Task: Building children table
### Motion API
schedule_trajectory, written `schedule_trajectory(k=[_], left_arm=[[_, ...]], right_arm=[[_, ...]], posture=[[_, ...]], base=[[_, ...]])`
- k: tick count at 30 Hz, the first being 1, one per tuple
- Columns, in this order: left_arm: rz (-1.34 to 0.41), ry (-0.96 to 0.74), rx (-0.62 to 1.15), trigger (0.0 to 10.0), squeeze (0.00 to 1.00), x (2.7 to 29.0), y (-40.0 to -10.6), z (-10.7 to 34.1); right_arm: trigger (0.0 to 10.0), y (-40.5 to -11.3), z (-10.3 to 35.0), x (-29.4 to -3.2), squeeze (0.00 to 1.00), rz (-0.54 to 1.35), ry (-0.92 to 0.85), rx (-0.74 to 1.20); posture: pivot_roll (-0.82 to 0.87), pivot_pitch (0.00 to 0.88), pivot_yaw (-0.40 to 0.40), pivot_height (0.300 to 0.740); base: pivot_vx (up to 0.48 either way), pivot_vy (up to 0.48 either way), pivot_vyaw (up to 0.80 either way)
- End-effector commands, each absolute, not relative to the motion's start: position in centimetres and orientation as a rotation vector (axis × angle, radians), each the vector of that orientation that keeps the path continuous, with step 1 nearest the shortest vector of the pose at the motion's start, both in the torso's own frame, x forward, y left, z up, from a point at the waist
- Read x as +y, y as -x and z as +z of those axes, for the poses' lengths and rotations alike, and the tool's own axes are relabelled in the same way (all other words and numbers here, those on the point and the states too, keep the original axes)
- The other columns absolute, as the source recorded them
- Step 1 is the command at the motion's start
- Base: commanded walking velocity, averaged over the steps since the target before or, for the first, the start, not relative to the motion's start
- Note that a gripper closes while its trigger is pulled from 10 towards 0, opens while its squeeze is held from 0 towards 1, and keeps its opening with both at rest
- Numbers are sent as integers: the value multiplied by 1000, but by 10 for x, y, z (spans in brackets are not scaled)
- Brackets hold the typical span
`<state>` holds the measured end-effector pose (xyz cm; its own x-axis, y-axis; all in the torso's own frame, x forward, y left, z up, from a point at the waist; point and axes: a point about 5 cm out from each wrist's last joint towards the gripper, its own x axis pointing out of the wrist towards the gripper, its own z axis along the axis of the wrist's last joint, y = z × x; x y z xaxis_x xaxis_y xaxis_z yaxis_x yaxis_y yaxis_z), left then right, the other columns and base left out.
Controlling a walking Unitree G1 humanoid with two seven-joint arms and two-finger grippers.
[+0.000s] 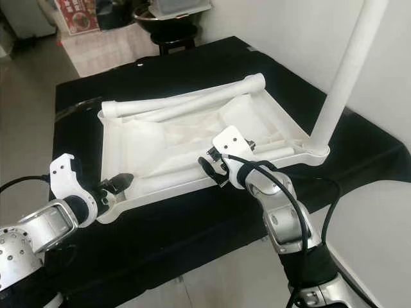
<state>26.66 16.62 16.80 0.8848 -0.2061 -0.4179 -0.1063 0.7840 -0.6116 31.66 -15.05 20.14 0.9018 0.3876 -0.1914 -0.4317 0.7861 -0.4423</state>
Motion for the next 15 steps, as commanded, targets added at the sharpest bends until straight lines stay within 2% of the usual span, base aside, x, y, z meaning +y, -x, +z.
schedule_trajectory(k=[1, 15], left_arm=[[-56, 745, 556, 10000, 0, 159, -262, 152], [-215, 789, 522, 10000, 0, 144, -274, 163]], right_arm=[[10000, -317, 203, -146, 0, 459, 507, 85], [10000, -317, 204, -145, 0, 458, 507, 78]], posture=[[-102, 91, 79, 740], [-105, 95, 76, 740]], base=[[0, 0, 0], [0, 0, 0]])
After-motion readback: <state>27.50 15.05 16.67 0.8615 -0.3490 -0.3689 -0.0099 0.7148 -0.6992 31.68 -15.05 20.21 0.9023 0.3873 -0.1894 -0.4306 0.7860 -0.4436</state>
